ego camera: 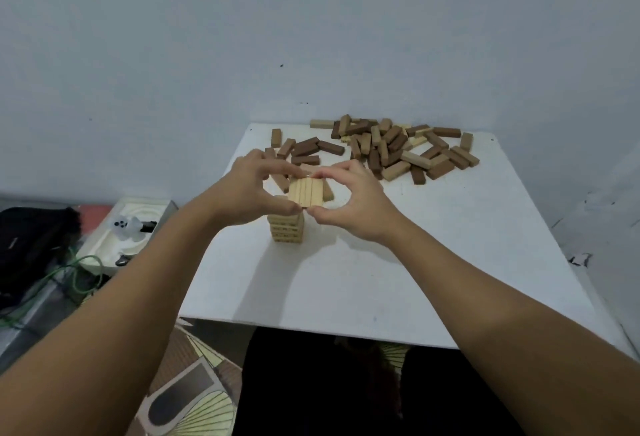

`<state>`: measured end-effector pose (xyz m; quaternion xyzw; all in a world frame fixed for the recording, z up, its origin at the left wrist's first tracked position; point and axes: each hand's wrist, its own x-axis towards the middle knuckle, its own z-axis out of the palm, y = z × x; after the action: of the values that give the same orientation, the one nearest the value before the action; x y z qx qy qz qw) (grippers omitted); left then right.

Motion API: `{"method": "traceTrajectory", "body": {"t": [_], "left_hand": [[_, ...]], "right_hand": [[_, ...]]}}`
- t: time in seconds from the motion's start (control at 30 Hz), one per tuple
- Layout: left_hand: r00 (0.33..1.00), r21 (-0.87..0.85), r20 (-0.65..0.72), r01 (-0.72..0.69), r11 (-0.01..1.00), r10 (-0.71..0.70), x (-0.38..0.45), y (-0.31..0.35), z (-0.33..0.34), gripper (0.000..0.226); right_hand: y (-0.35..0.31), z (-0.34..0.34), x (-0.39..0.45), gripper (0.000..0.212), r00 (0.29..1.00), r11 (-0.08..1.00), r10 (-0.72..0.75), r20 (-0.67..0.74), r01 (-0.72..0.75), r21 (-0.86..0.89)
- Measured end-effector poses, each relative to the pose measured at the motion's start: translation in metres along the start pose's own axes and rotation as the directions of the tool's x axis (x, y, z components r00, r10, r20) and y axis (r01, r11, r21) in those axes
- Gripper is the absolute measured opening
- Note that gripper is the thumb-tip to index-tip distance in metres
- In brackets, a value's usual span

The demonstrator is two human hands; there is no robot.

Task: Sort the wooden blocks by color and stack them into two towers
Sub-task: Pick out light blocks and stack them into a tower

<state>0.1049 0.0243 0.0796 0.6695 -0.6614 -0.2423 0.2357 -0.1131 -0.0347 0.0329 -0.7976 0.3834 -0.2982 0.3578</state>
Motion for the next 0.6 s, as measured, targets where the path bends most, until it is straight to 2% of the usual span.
{"method": "traceTrajectory", "body": {"t": [0.23, 0.4, 0.6], "left_hand": [[0.996, -0.088, 0.068, 0.070, 0.994, -0.064, -0.005, -0.042, -0.010, 0.050], [0.987, -0.130, 0.119, 0.122, 0.984, -0.106, 0.002, -0.054, -0.008, 0.051], [0.982, -0.175, 0.146, 0.141, 0.974, -0.116, 0.009, -0.058, -0.007, 0.052]], "right_hand": [[-0.001, 0.040, 0.012, 0.049, 1.000, 0.999, 0.008, 0.028, -0.007, -0.033], [0.006, 0.051, 0.016, 0.056, 0.998, 0.999, 0.049, 0.027, -0.048, -0.019], [0.011, 0.050, 0.023, 0.049, 0.996, 0.997, 0.073, 0.044, -0.071, -0.044]]}}
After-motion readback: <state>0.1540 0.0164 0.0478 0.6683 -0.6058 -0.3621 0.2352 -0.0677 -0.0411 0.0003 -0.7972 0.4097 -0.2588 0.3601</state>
